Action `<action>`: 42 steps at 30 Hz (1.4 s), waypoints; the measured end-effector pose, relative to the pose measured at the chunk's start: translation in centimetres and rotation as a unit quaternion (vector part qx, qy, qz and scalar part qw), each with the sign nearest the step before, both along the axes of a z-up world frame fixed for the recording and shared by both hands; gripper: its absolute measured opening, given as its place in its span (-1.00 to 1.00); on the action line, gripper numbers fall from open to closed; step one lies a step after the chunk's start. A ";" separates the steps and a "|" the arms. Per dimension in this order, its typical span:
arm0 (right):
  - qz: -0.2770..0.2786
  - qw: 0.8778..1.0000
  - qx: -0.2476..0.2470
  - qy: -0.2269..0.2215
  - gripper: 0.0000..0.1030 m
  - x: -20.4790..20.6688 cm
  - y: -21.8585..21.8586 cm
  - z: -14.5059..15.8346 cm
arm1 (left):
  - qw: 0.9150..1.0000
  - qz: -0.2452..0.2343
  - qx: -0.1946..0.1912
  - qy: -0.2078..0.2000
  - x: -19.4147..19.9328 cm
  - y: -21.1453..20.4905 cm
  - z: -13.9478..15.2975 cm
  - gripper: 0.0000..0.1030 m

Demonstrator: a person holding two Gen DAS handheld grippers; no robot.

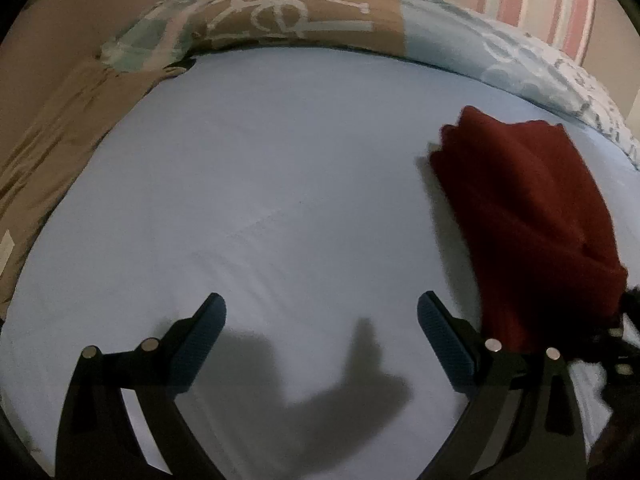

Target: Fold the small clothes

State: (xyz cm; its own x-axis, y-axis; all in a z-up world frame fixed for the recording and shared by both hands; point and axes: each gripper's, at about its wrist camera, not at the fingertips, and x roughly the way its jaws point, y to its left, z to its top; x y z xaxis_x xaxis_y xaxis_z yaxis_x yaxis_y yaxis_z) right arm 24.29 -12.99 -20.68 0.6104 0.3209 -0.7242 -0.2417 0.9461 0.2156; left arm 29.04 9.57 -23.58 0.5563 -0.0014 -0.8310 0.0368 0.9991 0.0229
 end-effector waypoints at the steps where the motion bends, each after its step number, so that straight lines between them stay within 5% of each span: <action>1: 0.001 1.000 0.010 -0.001 0.32 -0.8 -1.2 0.8 | 1.000 -0.005 -0.004 0.000 -0.3 -0.1 0.1 0.88; 4: -0.017 1.000 0.015 -0.020 0.63 -3.2 -4.9 2.0 | 0.999 -0.030 -0.017 -0.008 -1.1 -1.4 1.0 0.88; 11: -0.110 0.994 0.020 0.002 0.64 -6.0 -12.5 1.3 | 0.994 -0.100 -0.040 -0.036 -4.3 -5.6 3.4 0.89; 16: -0.139 0.989 0.041 0.011 0.64 -7.0 -14.7 0.3 | 0.985 -0.142 -0.098 -0.025 -5.1 -8.9 3.3 0.88; 17: -0.138 0.989 0.043 0.014 0.63 -7.1 -14.7 0.2 | 0.984 -0.143 -0.100 -0.020 -5.0 -9.3 3.0 0.80; 21: -0.133 0.990 0.037 0.013 0.60 -6.8 -14.3 0.2 | 0.979 -0.147 -0.139 0.013 -3.2 -10.2 1.9 -0.29; 22: -0.130 0.991 0.036 0.012 0.59 -7.0 -14.2 0.2 | 0.979 -0.141 -0.146 0.022 -2.6 -10.1 1.5 -0.41; 28: -0.120 0.992 0.036 0.017 0.57 -6.8 -13.4 -0.2 | 0.982 -0.118 -0.139 0.051 -3.7 -8.3 -0.2 -0.54; 31: -0.116 0.992 0.038 0.022 0.54 -6.8 -13.2 -0.7 | 0.981 -0.102 -0.153 0.060 -5.1 -6.4 -1.4 -0.53; 37: -0.116 0.992 0.045 0.021 0.54 -6.8 -13.2 -0.7 | 0.982 -0.089 -0.149 0.080 -5.9 -5.3 -2.8 -0.18; 39: -0.115 0.992 0.047 0.012 0.54 -6.8 -13.5 -0.1 | 0.983 -0.082 -0.150 0.066 -6.3 -4.7 -1.9 0.38; 42: -0.117 0.992 0.043 0.001 0.55 -6.5 -14.1 0.6 | 0.987 -0.069 -0.142 0.028 -6.7 -3.7 0.6 0.81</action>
